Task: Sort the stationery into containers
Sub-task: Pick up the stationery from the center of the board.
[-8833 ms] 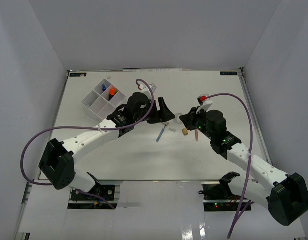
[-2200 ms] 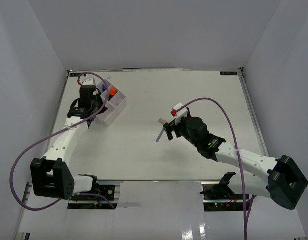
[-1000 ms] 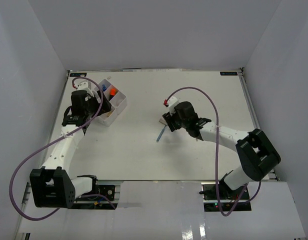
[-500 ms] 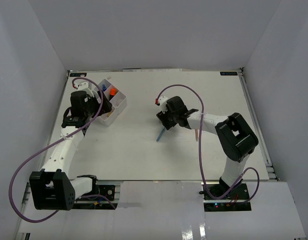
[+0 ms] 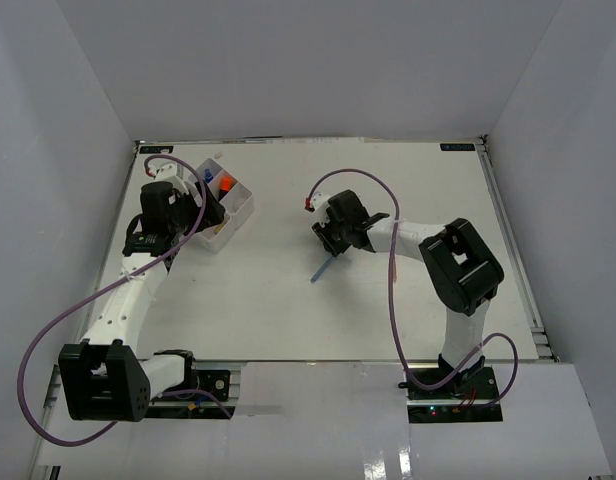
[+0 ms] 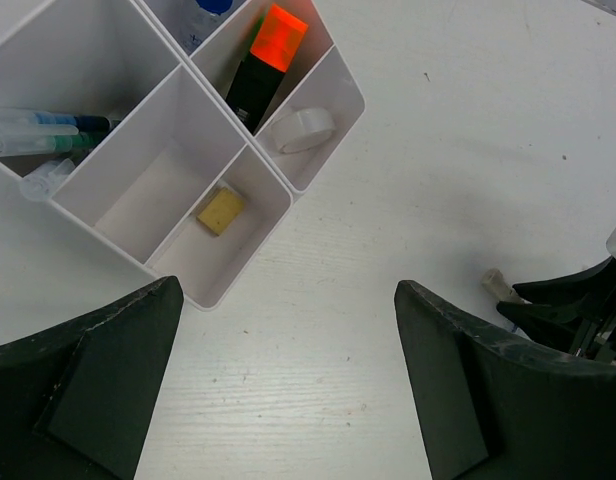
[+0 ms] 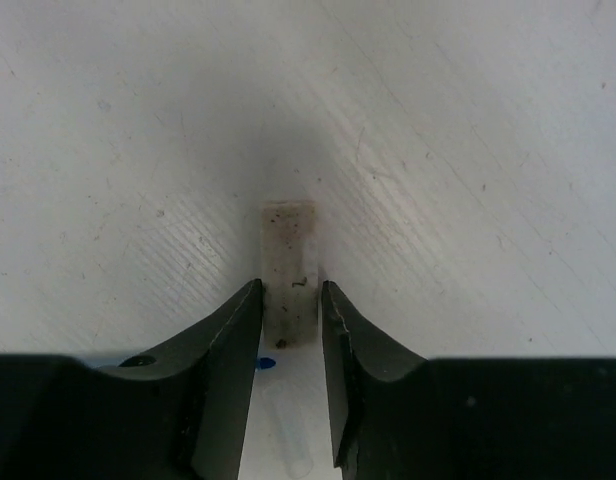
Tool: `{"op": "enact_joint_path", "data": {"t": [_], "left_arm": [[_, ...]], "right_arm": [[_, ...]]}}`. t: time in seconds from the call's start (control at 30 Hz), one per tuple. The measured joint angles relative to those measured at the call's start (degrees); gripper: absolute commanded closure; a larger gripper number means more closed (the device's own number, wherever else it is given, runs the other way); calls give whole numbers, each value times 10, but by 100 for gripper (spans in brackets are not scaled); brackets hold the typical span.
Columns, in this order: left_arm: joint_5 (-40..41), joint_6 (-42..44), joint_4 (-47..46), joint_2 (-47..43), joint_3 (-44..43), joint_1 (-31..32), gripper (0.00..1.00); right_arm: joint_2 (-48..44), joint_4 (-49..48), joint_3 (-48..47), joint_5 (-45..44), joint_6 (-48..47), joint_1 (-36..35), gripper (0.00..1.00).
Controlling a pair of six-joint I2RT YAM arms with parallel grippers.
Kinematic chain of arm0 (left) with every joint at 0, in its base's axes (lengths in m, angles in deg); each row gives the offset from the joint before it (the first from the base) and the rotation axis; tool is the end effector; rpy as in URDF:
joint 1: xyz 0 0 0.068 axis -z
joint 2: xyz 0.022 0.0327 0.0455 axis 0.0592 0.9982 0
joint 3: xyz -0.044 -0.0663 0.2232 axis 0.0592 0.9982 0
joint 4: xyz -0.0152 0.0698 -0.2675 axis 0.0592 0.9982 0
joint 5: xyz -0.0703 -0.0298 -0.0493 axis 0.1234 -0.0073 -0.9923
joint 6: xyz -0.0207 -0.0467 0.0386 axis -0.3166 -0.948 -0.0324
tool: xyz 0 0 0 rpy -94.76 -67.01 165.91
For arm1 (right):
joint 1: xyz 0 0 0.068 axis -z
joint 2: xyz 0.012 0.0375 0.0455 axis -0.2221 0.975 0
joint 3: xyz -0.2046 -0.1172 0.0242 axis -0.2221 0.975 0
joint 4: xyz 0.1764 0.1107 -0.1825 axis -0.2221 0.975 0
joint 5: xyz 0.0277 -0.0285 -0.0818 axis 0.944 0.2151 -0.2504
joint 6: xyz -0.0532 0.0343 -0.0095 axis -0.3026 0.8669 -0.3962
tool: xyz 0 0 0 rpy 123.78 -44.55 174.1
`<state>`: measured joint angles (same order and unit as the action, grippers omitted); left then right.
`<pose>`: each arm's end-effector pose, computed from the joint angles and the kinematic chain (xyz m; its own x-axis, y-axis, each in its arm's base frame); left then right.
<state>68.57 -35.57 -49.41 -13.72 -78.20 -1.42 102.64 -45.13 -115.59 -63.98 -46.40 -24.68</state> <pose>0.3009 -0.0157 0.2459 -0.5356 -0.3137 -0.7841 -0.0552 0.9395 -0.3381 0.3248 0.2513 0.1050 -0.4266 -0.5981 -0.6784 -0.7352 0.6662 -0.1251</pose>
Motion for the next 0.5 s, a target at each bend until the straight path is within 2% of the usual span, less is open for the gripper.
{"op": "enact_joint_path", "data": {"t": [0.03,0.07,0.13,0.37,0.5], "left_arm": [[-1,0,0,0,0,0,2],[-3,0,0,0,0,0,2],[-11,0,-1,0,0,0,2],[-101,-24,-14,1,8,0,2],[-182,-59,-15,2,8,3,2]], "right_arm": [[2,0,-2,3,-1,0,69],[4,0,-5,5,-2,0,83],[6,2,-11,7,-6,0,92],[-3,3,-16,19,-7,-9,92],[-76,-34,23,18,-6,-56,92]]}}
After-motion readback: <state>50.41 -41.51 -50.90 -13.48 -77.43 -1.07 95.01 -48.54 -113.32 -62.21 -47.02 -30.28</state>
